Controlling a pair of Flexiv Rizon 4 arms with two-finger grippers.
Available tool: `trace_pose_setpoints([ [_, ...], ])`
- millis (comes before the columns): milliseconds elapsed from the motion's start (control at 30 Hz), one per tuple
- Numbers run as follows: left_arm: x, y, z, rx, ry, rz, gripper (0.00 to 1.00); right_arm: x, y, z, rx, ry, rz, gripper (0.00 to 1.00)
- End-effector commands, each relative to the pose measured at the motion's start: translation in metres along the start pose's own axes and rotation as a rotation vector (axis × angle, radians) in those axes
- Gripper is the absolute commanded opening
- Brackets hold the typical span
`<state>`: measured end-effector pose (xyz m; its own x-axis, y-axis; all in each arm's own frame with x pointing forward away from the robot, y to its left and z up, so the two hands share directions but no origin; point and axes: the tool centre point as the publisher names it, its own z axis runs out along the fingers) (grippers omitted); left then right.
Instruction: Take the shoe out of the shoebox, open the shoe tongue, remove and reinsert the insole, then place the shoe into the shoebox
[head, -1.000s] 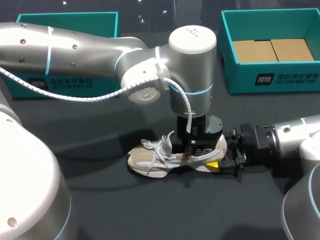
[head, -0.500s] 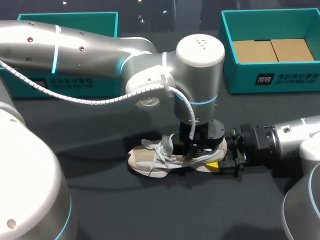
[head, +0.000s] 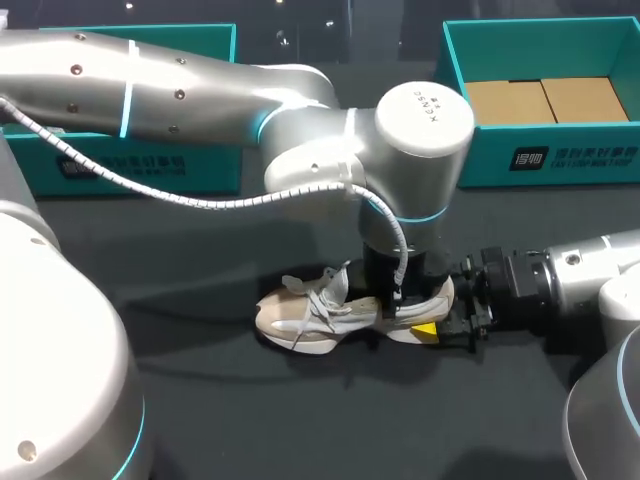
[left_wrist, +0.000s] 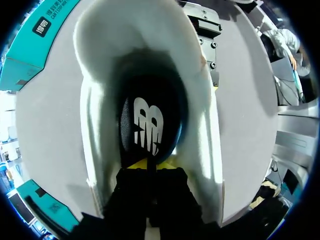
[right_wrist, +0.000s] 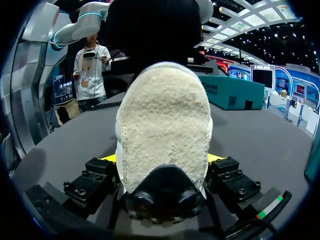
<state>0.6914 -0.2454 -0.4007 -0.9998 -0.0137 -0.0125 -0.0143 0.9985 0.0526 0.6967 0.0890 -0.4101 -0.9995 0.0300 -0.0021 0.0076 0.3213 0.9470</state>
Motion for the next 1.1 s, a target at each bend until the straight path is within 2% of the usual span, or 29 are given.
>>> trace_pose_setpoints([
  [33, -0.010, 0.014, 0.021, 0.060, 0.032, 0.000, 0.00, 0.002, 0.001, -0.001, 0.003, -0.001, 0.000, 0.00],
  [233, 0.000, 0.027, -0.006, 0.203, 0.125, 0.011, 0.00, 0.002, 0.001, -0.001, 0.003, -0.001, 0.000, 0.00],
  [467, 0.002, 0.035, -0.029, 0.338, 0.209, 0.018, 0.00, 0.002, 0.001, -0.001, 0.003, -0.001, 0.000, 0.00],
  [833, 0.001, 0.037, -0.047, 0.454, 0.277, 0.042, 0.00, 0.002, 0.001, -0.001, 0.003, -0.001, 0.000, 0.00],
  [1100, -0.004, 0.019, -0.066, 0.498, 0.243, 0.050, 0.00, 0.002, 0.001, -0.001, 0.003, -0.001, 0.000, 0.00],
])
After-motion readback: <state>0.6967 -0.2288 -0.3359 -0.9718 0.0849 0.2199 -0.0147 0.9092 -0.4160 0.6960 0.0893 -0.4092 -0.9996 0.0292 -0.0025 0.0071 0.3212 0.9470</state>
